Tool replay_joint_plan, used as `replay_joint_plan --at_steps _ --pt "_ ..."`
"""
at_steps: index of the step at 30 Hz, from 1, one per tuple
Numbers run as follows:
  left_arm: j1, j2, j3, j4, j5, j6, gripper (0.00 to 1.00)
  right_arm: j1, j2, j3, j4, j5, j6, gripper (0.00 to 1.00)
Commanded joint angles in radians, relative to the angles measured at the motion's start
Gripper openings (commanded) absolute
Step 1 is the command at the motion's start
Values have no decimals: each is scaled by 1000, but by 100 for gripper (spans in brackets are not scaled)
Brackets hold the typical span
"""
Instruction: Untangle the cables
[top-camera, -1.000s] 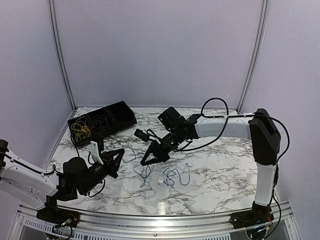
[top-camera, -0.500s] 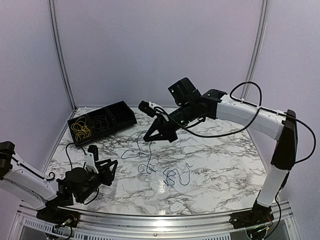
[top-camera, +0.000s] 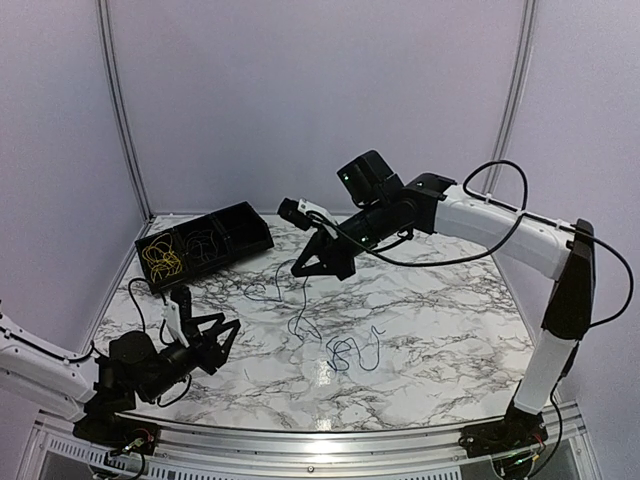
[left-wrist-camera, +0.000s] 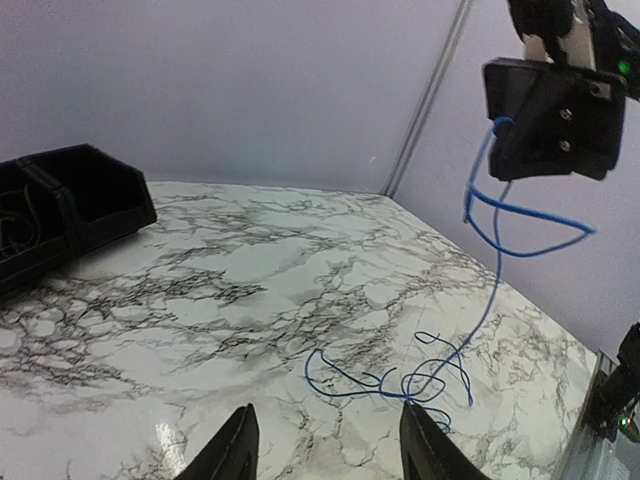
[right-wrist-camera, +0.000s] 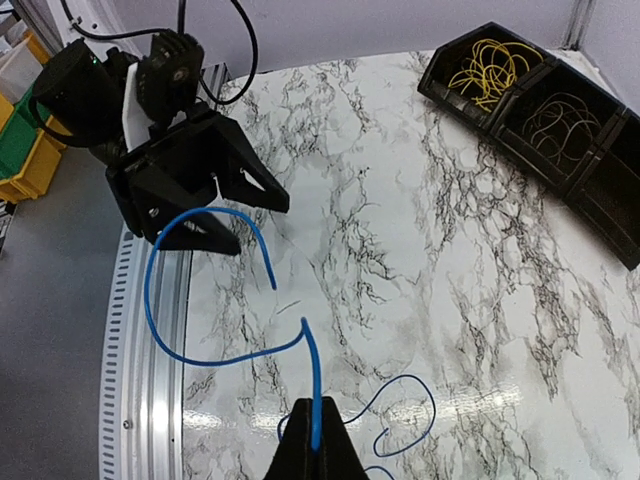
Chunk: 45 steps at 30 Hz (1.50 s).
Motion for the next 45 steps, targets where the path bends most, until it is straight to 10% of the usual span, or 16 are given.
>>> replay_joint_plan --at_steps 1,14,24,29,34,45 --pt "-31 98 117 -16 157 156 53 -21 36 81 22 -12 82 0" --pt "-30 516 428 -42 62 397 58 -37 54 93 27 -102 134 0" --pt "6 524 459 -39 68 403 5 -62 62 97 43 -136 166 0" --pt "6 404 407 -40 111 385 0 -148 79 60 94 -122 217 0" --pt "71 242 531 -233 259 347 0 -162 130 -60 87 8 178 33" --pt "406 360 892 -679 408 140 0 -298 -189 -320 128 42 -55 45"
